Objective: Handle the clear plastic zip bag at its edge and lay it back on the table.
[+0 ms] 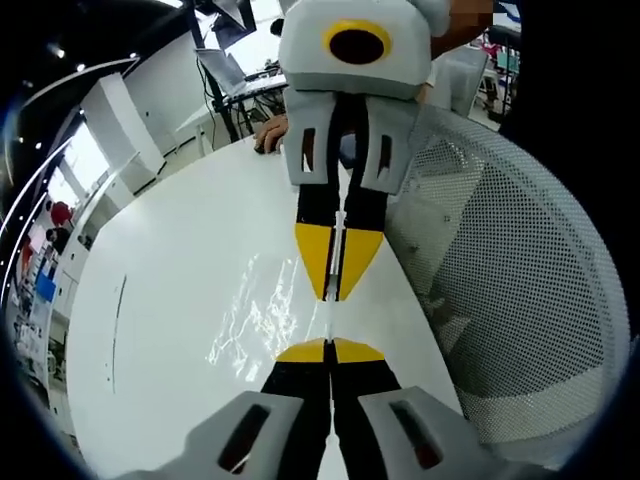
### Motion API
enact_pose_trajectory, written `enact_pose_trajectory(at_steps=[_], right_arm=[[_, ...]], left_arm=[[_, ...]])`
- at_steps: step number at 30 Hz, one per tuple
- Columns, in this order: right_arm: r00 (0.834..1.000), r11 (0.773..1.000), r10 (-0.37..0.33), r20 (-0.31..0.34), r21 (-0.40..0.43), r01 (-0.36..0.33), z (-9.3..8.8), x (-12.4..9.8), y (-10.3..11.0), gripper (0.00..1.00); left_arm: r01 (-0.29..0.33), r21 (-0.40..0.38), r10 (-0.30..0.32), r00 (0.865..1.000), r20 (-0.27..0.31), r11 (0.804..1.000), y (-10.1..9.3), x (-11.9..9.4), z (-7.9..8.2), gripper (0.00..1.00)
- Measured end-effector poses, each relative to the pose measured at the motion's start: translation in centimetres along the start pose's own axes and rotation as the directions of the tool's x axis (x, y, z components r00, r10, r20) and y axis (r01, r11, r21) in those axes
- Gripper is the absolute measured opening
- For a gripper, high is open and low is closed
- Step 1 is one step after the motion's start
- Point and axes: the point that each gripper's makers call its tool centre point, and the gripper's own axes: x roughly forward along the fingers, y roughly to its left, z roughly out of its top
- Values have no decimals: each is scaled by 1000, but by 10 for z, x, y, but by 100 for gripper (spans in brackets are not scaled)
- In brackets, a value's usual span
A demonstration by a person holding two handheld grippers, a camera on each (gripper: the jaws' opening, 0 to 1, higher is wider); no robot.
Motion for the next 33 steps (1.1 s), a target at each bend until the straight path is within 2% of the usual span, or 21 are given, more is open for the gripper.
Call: enact_pose_trajectory(at_steps=[11, 33], right_arm=[[1000, 1000, 2, 12, 9, -2, 2, -2, 0, 0], [1000, 1000, -13, 2, 20, 13, -9, -14, 0, 0]], left_arm=[[7, -33, -7, 1000, 8, 999, 0, -4, -5, 0], [1, -54, -1, 1000, -4, 999, 0, -10, -18, 0]])
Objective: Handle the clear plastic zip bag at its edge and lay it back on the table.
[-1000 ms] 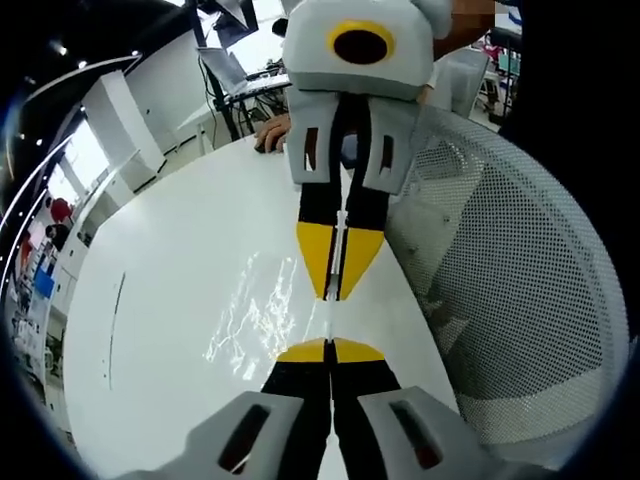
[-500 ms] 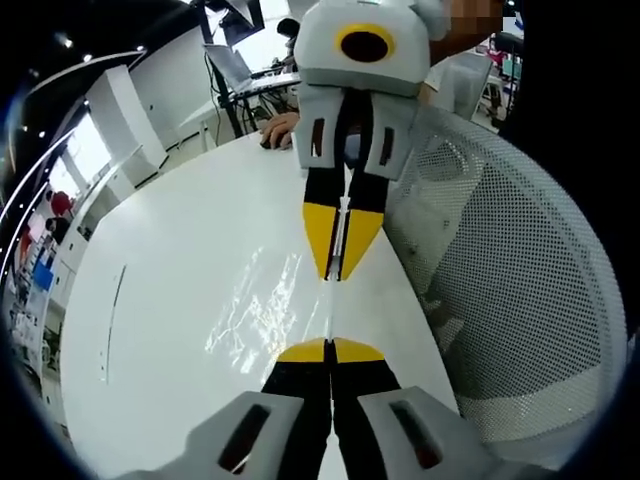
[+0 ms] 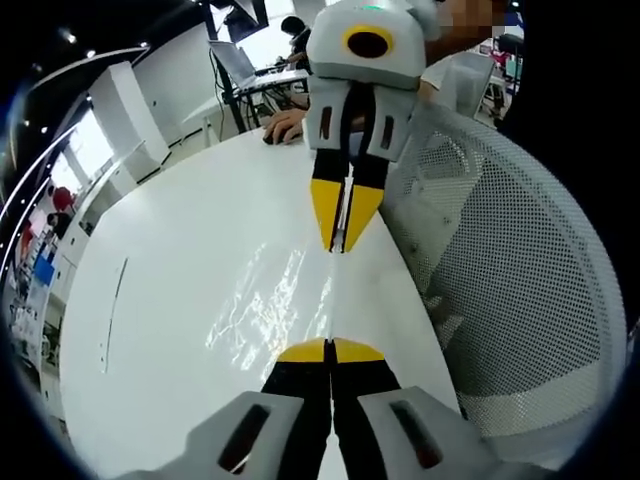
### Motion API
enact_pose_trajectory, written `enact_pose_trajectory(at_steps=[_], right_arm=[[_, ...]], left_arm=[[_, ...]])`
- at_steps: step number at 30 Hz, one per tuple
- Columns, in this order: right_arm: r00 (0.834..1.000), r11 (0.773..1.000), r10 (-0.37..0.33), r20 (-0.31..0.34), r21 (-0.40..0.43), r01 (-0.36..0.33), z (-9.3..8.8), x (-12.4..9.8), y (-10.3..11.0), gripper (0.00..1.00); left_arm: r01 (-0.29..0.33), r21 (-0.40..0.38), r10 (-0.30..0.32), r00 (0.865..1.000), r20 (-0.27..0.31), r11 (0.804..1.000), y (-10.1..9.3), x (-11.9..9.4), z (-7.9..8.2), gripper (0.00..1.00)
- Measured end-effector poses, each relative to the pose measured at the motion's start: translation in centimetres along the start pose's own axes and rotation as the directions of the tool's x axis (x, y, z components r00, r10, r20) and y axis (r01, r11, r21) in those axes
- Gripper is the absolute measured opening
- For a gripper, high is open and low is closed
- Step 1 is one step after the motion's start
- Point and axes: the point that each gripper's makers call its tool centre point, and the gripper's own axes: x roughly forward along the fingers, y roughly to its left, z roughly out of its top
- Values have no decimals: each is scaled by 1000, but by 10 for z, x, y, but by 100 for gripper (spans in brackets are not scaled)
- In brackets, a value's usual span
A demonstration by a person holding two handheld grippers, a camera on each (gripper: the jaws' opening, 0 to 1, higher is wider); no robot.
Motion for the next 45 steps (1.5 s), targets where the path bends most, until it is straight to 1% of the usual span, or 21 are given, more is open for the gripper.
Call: enact_pose_trajectory(at_steps=[7, 11, 12, 13, 14, 16, 18, 19, 20, 22, 24, 25, 28, 29, 30, 33, 39, 43, 44, 45], right_arm=[[1000, 1000, -6, 0, 5, 6, -3, -4, -1, 0], [1000, 1000, -12, -9, 9, 12, -9, -9, -2, 0], [1000, 1000, -8, 3, 15, 8, -8, -9, -2, 0], [1000, 999, -8, 7, 36, 7, -7, -10, -2, 0], [1000, 1000, -14, 2, 25, 14, -7, -9, -3, 0], [1000, 1000, -10, -8, 8, 10, -7, -7, -2, 0], [1000, 1000, -13, -5, 12, 13, -8, -8, -4, 0], [1000, 1000, -18, -4, 10, 18, -9, -9, -4, 0], [1000, 1000, -29, 4, -12, 29, -9, -11, -6, 0], [1000, 1000, -22, 5, -21, 22, -8, -12, -5, 0], [1000, 999, -27, 6, -46, 27, -7, -13, -6, 0], [1000, 999, -23, 7, -44, 23, -7, -14, -5, 0], [1000, 998, -21, 15, -56, 22, -7, -16, -3, 0], [1000, 998, -23, 15, -58, 24, -8, -17, -3, 0], [1000, 998, -23, 16, -59, 24, -8, -17, -3, 0], [1000, 998, -20, 15, -64, 21, -9, -19, -1, 0], [1000, 998, -20, 16, -62, 21, -10, -20, 1, 0], [1000, 998, -21, 17, -64, 22, -10, -21, 2, 0], [1000, 998, -24, 19, -63, 25, -10, -21, 1, 0], [1000, 998, -23, 20, -55, 24, -10, -22, 1, 0]], left_arm=[[-7, -4, 7, 1000, -5, 1000, 2, -3, -4, 0], [-12, -10, 12, 1000, -18, 1000, 5, -8, -11, 0], [-6, -27, 7, 1000, 13, 1000, 4, -8, -6, 0], [-10, -18, 10, 1000, -2, 1000, 4, -10, -8, 0], [-11, -4, 11, 1000, -10, 1000, 5, -9, -7, 0], [-9, 0, 9, 1000, -16, 1000, 5, -9, -8, 0], [-11, 18, 11, 1000, 1, 1000, 6, -10, -6, 0], [-24, 37, 23, 999, 25, 999, 8, -10, -2, 0], [-14, 29, 13, 999, 31, 999, 6, -12, -1, 0], [-12, 31, 10, 999, 42, 999, 6, -12, 1, 0], [-10, 39, 8, 999, 46, 999, 4, -12, 2, 0], [-13, 41, 11, 999, 40, 999, 5, -12, 1, 0], [-18, 30, 17, 999, 27, 999, 5, -14, -6, 11], [-22, 20, 21, 999, 26, 1000, 5, -16, -9, 14], [-22, 19, 21, 999, 24, 1000, 5, -17, -11, 14], [-36, 24, 36, 999, 4, 999, 7, -20, -20, 12], [-67, 5, 67, 998, 8, 998, 17, -32, -26, 9], [-76, 8, 76, 997, 3, 997, 20, -35, -29, 4], [-76, 17, 76, 997, -3, 997, 19, -36, -30, 1], [-76, 24, 76, 997, -5, 997, 19, -36, -31, 0]])
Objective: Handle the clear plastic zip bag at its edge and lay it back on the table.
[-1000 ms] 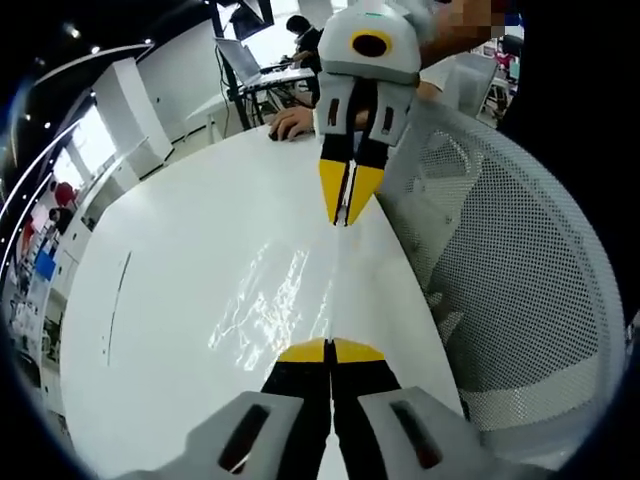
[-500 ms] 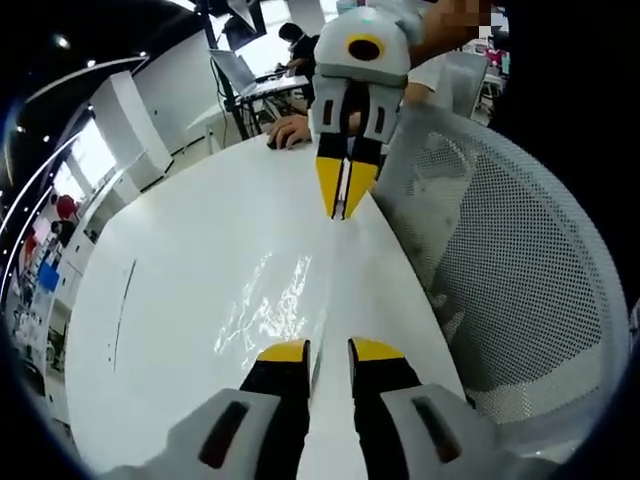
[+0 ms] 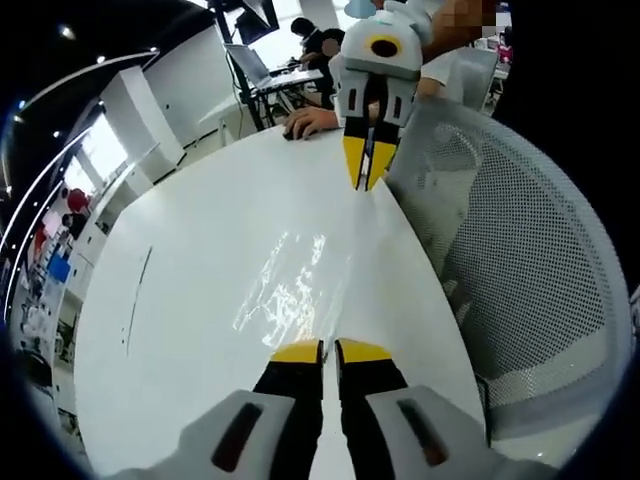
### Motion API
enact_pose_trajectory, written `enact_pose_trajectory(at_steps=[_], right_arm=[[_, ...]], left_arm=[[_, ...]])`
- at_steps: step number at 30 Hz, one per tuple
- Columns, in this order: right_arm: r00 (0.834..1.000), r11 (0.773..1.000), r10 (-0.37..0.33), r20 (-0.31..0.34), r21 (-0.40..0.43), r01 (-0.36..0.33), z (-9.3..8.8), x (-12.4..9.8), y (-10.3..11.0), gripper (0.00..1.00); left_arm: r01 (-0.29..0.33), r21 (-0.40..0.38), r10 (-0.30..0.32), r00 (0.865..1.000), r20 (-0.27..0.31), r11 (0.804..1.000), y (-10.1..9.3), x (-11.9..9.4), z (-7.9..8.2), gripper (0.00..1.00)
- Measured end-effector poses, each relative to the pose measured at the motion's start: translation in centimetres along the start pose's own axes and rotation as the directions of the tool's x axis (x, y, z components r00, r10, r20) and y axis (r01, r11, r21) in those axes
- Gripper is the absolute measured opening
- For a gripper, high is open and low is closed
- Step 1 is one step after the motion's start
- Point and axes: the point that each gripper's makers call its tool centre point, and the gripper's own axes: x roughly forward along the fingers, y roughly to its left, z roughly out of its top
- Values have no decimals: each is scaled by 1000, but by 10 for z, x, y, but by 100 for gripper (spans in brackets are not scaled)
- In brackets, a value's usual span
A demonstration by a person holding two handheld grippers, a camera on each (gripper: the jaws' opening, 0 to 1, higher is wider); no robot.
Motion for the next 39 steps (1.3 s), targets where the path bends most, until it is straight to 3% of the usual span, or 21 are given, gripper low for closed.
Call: enact_pose_trajectory(at_steps=[12, 20, 29, 39], right_arm=[[1000, 999, 24, -20, 38, -23, -3, 1, 7, 0], [999, 996, 50, -9, 75, -50, 0, -2, 11, 9], [998, 991, 42, 49, 122, -48, 19, -14, -5, 10], [998, 991, 50, 40, 119, -54, 19, -14, -20, 9]], left_arm=[[-15, 38, 14, 999, 34, 999, 0, -3, 8, 0], [-12, 63, 9, 998, 54, 998, -3, -4, 13, 0], [-13, 72, 8, 998, 60, 997, -4, -3, 17, 0], [-17, 78, 12, 998, 64, 997, -3, -3, 18, 0]])
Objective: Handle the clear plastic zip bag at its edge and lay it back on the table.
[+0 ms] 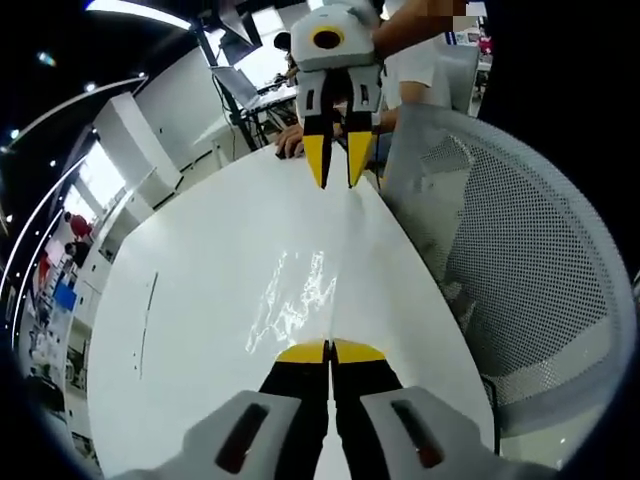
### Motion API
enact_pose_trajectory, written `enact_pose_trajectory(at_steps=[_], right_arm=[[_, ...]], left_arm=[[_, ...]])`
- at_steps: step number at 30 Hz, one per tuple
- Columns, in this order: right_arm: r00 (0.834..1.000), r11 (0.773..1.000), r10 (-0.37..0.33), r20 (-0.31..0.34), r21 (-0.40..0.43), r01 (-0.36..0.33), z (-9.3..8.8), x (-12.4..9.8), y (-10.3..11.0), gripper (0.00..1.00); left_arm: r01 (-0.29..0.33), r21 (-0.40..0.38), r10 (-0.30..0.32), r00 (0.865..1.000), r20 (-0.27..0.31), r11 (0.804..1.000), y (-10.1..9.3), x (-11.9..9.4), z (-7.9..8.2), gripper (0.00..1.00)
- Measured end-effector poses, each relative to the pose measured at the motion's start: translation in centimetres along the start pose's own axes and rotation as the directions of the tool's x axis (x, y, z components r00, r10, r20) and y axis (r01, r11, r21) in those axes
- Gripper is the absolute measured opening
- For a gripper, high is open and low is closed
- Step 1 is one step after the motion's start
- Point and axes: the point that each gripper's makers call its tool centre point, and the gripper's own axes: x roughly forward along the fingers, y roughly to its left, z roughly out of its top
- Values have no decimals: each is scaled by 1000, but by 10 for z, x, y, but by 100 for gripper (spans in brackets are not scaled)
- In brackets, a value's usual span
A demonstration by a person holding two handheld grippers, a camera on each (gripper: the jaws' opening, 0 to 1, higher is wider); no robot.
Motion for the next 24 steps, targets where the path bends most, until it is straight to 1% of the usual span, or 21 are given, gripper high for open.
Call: enact_pose_trajectory(at_steps=[4, 15, 19, 24], right_arm=[[1000, 1000, 5, 1, 2, -5, 1, 1, -2, 9], [998, 999, 44, -35, -2, -44, -5, 9, 2, 7], [997, 998, 56, -46, 1, -56, -8, 11, 5, 7], [996, 997, 74, -51, 7, -73, -8, 11, 9, 7]], left_arm=[[-1, -2, 1, 1000, 0, 1000, 0, 0, 0, 0], [-5, 0, 5, 1000, 9, 1000, 0, 0, 4, 0], [0, -23, 1, 1000, 16, 1000, -1, 1, 6, 0], [-8, -50, 9, 1000, 23, 999, 1, 2, 8, 0]])
